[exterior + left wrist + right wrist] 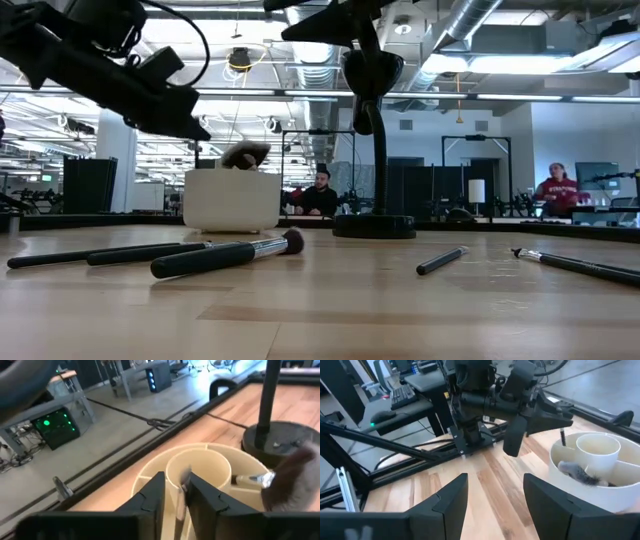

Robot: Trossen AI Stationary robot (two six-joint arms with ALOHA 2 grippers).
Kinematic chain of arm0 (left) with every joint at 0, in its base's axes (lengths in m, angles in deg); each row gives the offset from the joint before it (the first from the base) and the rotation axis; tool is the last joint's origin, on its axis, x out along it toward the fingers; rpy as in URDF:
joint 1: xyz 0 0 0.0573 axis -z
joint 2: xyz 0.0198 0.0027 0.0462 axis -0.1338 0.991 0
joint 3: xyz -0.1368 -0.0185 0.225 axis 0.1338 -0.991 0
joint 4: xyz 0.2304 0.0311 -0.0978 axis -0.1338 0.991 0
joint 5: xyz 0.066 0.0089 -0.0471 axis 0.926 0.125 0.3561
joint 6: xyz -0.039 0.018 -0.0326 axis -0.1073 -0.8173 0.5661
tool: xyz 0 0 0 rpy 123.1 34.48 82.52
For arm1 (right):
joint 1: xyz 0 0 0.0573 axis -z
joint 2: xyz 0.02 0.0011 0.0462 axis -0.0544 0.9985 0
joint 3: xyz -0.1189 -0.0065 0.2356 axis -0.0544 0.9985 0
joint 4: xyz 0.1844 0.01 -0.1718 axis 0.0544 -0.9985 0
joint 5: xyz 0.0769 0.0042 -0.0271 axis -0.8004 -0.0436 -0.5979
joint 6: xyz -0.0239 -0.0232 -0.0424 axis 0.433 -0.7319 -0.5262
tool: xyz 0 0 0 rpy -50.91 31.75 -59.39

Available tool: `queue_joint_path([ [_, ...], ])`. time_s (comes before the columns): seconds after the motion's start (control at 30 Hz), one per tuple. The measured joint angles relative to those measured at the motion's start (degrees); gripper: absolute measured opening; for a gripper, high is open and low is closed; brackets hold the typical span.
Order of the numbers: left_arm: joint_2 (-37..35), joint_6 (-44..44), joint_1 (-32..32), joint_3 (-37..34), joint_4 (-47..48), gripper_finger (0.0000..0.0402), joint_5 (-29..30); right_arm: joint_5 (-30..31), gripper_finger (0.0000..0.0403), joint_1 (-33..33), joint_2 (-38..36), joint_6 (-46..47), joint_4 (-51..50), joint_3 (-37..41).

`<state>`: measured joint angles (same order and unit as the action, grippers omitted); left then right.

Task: Put items in baskets/containers
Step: Put the eyeshadow brush into the organizer

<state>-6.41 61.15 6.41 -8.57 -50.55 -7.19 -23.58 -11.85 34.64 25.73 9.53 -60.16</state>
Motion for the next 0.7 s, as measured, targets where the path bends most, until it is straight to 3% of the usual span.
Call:
queue_joint_path([
  [0.2,0.09,0.00,-0.21,0.00,0.00,0.0123,-0.81,0.02,0.0187,-0.32,0.01,8.22,-7.41,-0.02],
  [0.37,-3.90,-0.19,2.29,0.02,-0.22,0.0155,-0.80,0.31,0.0182,-2.70,-0.01,18.24,-18.40,-0.02],
  [0.7,-14.65,-0.66,12.97,0.11,-0.55,0.0165,-0.83,0.13,0.0180,-12.79,-0.01,47.22,-37.53,-0.02],
])
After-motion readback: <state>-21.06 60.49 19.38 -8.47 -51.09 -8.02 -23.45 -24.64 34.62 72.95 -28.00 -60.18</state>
